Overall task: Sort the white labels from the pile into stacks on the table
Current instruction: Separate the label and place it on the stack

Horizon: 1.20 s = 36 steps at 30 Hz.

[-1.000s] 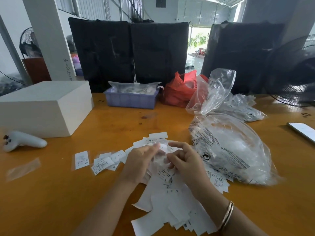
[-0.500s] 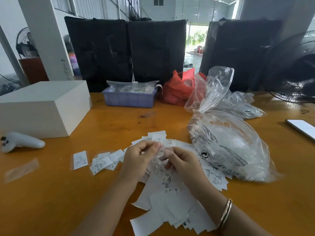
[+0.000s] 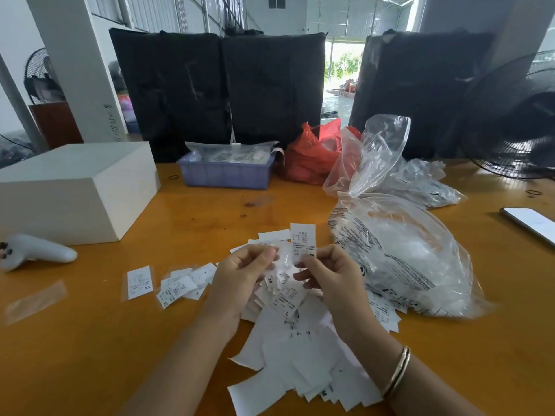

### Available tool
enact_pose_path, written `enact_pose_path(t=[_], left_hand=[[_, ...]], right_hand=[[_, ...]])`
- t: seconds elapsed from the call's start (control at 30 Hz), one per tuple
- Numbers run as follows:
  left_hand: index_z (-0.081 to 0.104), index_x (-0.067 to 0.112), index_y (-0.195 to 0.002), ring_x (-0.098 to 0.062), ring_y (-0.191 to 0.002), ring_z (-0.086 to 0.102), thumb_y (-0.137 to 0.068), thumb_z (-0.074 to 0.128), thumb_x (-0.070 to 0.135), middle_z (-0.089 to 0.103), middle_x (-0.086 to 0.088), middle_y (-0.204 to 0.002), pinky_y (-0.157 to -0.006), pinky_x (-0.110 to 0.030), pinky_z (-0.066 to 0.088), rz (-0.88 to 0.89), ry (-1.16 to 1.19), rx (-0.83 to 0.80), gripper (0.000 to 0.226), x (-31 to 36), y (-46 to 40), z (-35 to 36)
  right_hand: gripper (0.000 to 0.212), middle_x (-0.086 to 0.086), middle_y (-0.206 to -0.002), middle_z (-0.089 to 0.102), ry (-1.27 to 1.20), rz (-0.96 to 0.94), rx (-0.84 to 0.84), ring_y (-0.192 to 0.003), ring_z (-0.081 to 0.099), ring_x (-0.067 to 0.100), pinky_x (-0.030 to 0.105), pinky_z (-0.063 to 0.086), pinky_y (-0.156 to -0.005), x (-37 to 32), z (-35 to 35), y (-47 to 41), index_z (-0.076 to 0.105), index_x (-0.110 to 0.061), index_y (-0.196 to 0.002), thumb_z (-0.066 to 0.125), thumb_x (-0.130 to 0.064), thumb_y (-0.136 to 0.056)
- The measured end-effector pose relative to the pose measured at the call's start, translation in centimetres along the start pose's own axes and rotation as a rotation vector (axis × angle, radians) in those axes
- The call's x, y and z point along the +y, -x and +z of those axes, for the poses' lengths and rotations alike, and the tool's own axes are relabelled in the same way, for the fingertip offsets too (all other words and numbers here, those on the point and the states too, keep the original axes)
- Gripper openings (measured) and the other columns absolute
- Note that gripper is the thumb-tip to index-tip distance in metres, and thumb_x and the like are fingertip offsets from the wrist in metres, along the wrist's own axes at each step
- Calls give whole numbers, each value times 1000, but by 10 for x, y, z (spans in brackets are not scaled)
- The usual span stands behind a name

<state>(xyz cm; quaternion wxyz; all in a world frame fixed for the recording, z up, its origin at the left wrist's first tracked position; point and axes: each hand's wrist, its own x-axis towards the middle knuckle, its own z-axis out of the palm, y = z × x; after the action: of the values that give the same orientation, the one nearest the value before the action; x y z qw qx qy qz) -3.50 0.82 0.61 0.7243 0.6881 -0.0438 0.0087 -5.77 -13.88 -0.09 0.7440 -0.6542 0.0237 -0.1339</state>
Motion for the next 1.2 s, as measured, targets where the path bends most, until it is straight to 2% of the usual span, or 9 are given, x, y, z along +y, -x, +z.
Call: enact_pose_path(t=[0.2, 0.33, 0.5, 0.63, 0.83, 0.9, 0.97, 1.03, 1.2], left_hand=[[70, 28, -93, -10, -70, 70, -90, 60, 32, 75, 3, -84, -58, -17, 50, 16, 48, -24, 11, -1, 0, -2], [68, 30, -96, -9, -69, 70, -91, 62, 18, 74, 6, -82, -57, -16, 51, 42, -16, -36, 15, -3, -2, -4], [59, 26, -103, -3, -60, 65, -87, 66, 15, 73, 6, -75, -53, -8, 45, 146, -209, -97, 20, -2, -2, -1], [57, 26, -104, -3, -58, 65, -85, 66, 23, 74, 4, -74, -50, -10, 45, 146, -216, -90, 21, 0, -1, 0], [58, 24, -108, -11, -61, 67, -91, 61, 23, 73, 5, -76, -51, -16, 47, 83, -132, -105, 17, 1, 0, -1], [56, 25, -112, -15, -71, 70, -88, 64, 37, 74, 1, -88, -57, -20, 50, 12, 19, -146, 29, 2, 0, -2], [52, 27, -117, -19, -84, 71, -68, 71, 63, 73, -1, -99, -64, -24, 53, -53, 174, -225, 64, 4, 1, -3], [46, 29, -120, -20, -91, 70, -51, 76, 71, 72, 1, -101, -67, -26, 55, -98, 232, -286, 86, 4, 2, -3], [51, 23, -116, -17, -85, 72, -50, 74, 64, 74, 5, -92, -65, -26, 56, -146, 96, -204, 81, 2, 1, 5]], right_hand=[[7, 11, -69, 72, -146, -11, 62, -53, 64, 18, 21, 48, -47, -5, -3, 2, 58, -12, -85, 61, -11, -91], [4, 4, -88, 76, -182, -33, 77, -70, 71, 21, 22, 54, -57, -7, -2, 1, 58, -12, -88, 61, -10, -90], [4, -2, -89, 75, -127, -90, 1, -89, 70, 9, 14, 52, -71, -8, -2, 3, 62, -12, -85, 65, -9, -86], [11, 6, -89, 75, -78, -36, -122, -91, 71, 17, 21, 54, -73, -6, 0, 4, 65, -16, -82, 67, -5, -85], [11, 9, -88, 75, -127, -6, -131, -88, 72, 22, 25, 56, -79, -2, 0, 2, 62, -2, -92, 67, -8, -84], [14, 8, -89, 75, -140, 5, -104, -90, 72, 20, 26, 56, -81, -1, 0, 1, 61, -3, -92, 68, -12, -84], [20, 5, -89, 75, -123, -9, -39, -89, 72, 18, 29, 55, -83, -1, -1, 0, 63, -7, -90, 70, -22, -79], [30, 4, -88, 75, -111, -28, 31, -89, 71, 17, 32, 54, -84, -1, -2, 0, 66, -11, -89, 72, -34, -70], [13, 1, -82, 73, -21, -100, 62, -80, 68, 21, 26, 55, -74, 1, 0, 3, 69, -17, -85, 72, -27, -78]])
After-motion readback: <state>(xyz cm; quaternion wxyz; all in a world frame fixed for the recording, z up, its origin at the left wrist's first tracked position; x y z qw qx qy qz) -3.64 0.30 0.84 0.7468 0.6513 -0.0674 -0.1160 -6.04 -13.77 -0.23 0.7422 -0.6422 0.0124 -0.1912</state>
